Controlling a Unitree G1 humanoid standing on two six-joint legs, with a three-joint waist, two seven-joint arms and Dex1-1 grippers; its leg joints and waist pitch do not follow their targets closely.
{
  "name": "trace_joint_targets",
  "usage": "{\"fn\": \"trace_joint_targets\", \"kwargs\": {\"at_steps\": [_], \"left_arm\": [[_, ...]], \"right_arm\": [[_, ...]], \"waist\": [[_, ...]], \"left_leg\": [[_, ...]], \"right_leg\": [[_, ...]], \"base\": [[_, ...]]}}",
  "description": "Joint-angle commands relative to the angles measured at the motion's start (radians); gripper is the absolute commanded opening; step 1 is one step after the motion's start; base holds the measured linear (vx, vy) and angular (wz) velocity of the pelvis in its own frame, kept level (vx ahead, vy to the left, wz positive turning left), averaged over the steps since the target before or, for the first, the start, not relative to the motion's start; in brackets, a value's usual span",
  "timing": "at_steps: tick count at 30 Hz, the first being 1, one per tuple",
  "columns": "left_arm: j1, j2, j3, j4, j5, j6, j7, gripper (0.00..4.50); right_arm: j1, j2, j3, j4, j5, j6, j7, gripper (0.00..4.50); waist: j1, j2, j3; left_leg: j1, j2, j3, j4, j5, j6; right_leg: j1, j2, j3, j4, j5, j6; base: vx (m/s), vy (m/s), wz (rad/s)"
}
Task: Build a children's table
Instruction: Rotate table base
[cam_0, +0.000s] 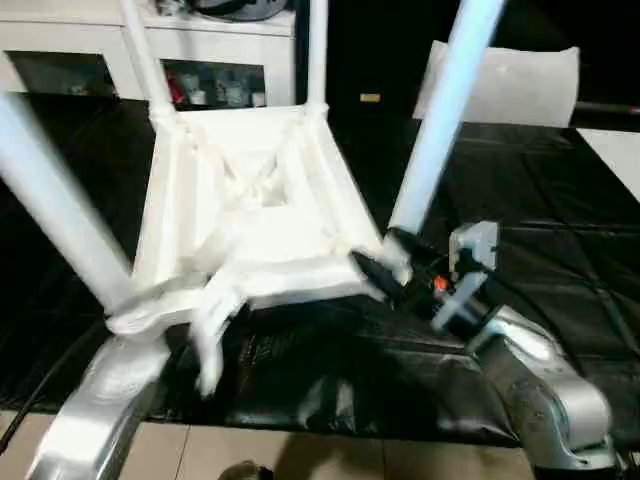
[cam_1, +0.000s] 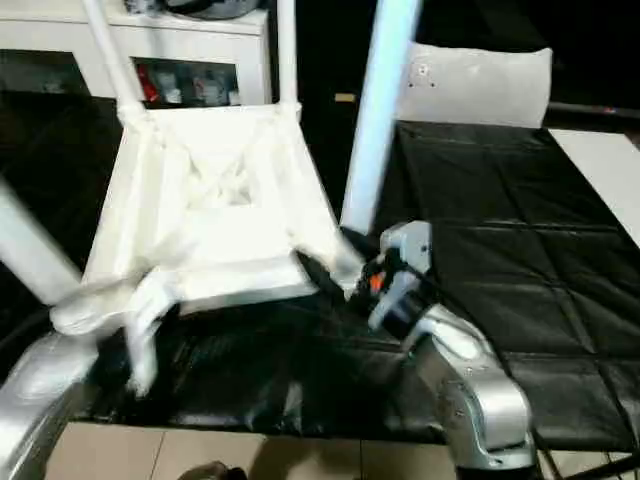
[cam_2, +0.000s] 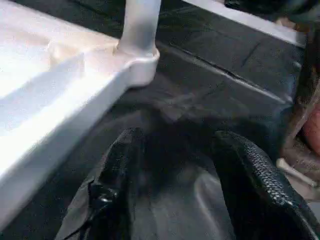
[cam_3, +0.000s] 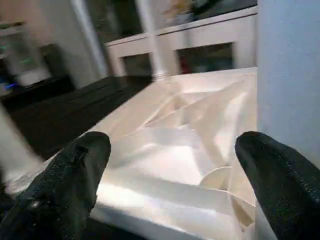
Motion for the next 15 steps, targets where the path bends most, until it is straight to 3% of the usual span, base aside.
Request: {"fn": "trace_joint_targets", "kwargs": {"at_steps": [1,2,3,4,5,8,10,12,13,15], "left_arm": [[0.06,0.048,0.058,-0.084,-0.051,0.052,-0.006,2.81],[0.09,0.066,0.078,-0.101,-0.063,0.067,-0.015,2.81],[0.107,0.077,0.091,-0.11,-0.071,0.076,-0.021,2.81],[0.149,0.102,0.131,-0.125,-0.091,0.094,-0.04,2.89],[0.161,0.109,0.142,-0.13,-0.096,0.1,-0.044,3.02],[0.24,0.163,0.208,-0.145,-0.105,0.121,-0.071,3.25],[0.269,0.189,0.267,-0.127,-0.109,0.124,-0.074,3.39],[0.272,0.196,0.306,-0.11,-0.103,0.111,-0.062,3.56],[0.27,0.215,0.369,-0.079,-0.107,0.088,-0.043,3.61],[0.269,0.224,0.392,-0.066,-0.114,0.082,-0.039,3.66]], "right_arm": [[-0.011,0.003,-0.082,0.055,-0.048,-0.035,-0.103,4.5],[-0.019,0.005,-0.095,0.074,-0.064,-0.044,-0.133,4.5],[-0.023,0.005,-0.103,0.085,-0.074,-0.05,-0.151,4.5],[-0.034,-0.003,-0.119,0.115,-0.108,-0.061,-0.195,4.5],[-0.037,-0.005,-0.123,0.123,-0.118,-0.064,-0.207,4.5],[-0.044,-0.017,-0.138,0.165,-0.155,-0.068,-0.257,4.5],[-0.027,-0.025,-0.114,0.155,-0.152,-0.057,-0.228,4.5],[-0.01,-0.033,-0.084,0.138,-0.15,-0.043,-0.195,4.5],[0.018,-0.042,-0.029,0.104,-0.138,-0.016,-0.14,4.5],[0.027,-0.045,-0.009,0.092,-0.133,-0.005,-0.119,4.5]], "waist": [[-0.006,0.005,-0.035],[-0.01,0.002,-0.033],[-0.01,0.005,-0.034],[-0.011,0.005,-0.035],[-0.015,0.001,-0.035],[-0.019,-0.002,-0.035],[-0.024,-0.007,-0.035],[-0.027,-0.006,-0.036],[-0.028,-0.009,-0.036],[-0.027,-0.007,-0.039]], "left_leg": [[0.045,0.077,-0.039,-0.097,-0.386,-0.086],[0.043,0.075,-0.042,-0.101,-0.41,-0.098],[0.042,0.074,-0.044,-0.103,-0.419,-0.105],[0.049,0.074,-0.043,-0.104,-0.429,-0.119],[0.045,0.071,-0.044,-0.105,-0.43,-0.124],[0.044,0.069,-0.042,-0.103,-0.435,-0.115],[0.04,0.068,-0.042,-0.102,-0.427,-0.103],[0.038,0.068,-0.042,-0.1,-0.409,-0.087],[0.037,0.068,-0.041,-0.099,-0.39,-0.078],[0.036,0.068,-0.041,-0.098,-0.362,-0.063]], "right_leg": [[-0.013,-0.069,0.053,-0.1,-0.307,-0.134],[-0.013,-0.067,0.053,-0.102,-0.34,-0.117],[-0.013,-0.066,0.052,-0.1,-0.347,-0.11],[-0.019,-0.062,0.052,-0.101,-0.34,-0.096],[-0.017,-0.059,0.052,-0.099,-0.325,-0.09],[-0.019,-0.06,0.056,-0.101,-0.32,-0.076],[-0.016,-0.06,0.057,-0.101,-0.307,-0.078],[-0.012,-0.062,0.059,-0.102,-0.294,-0.082],[-0.01,-0.061,0.059,-0.101,-0.271,-0.088],[-0.007,-0.058,0.058,-0.097,-0.224,-0.099]], "base": [[0.0,0.0,0.0],[0.0,0.0,0.0],[0.0,0.0,0.0],[0.0,0.0,0.0],[0.0,0.0,0.0],[0.0,0.0,0.0],[0.0,0.0,0.0],[0.0,0.0,0.0],[0.0,0.0,0.0],[0.0,0.0,0.0]]}}
